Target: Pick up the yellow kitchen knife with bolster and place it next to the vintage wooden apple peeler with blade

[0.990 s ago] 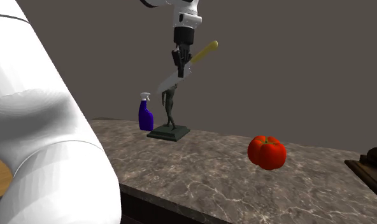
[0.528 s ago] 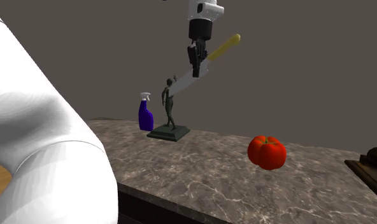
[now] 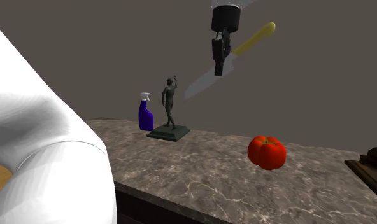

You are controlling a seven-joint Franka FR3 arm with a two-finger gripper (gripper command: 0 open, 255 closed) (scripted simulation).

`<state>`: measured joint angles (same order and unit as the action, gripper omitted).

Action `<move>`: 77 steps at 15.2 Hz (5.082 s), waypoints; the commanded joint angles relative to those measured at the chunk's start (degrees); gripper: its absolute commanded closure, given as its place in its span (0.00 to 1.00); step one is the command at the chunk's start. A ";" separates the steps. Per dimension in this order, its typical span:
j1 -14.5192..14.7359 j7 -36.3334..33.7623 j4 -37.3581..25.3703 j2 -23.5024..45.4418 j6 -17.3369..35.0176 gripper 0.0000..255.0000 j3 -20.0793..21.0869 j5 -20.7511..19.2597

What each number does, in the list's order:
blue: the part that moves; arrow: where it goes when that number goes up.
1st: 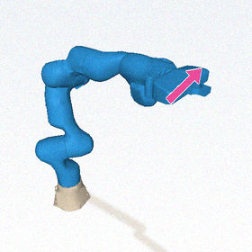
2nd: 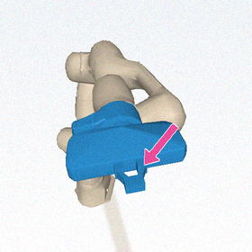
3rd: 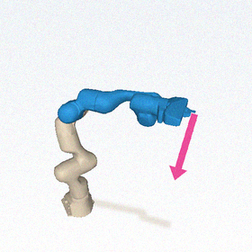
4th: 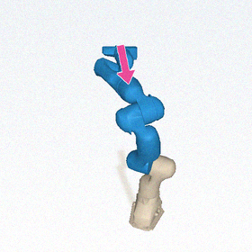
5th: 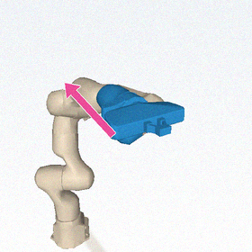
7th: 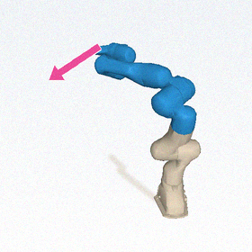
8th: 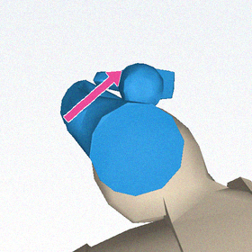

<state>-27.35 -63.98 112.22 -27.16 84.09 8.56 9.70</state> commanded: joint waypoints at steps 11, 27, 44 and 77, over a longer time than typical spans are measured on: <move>-5.29 17.27 -2.52 3.20 -1.19 1.00 -12.72 -6.21; -12.42 40.39 -21.74 21.71 -3.44 1.00 -28.34 -7.92; -27.95 58.64 -57.68 51.96 -12.60 1.00 -36.03 3.77; -21.96 59.51 -21.07 44.75 17.04 1.00 -35.76 0.57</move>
<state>-49.37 -4.55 90.31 17.61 100.30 -27.21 10.24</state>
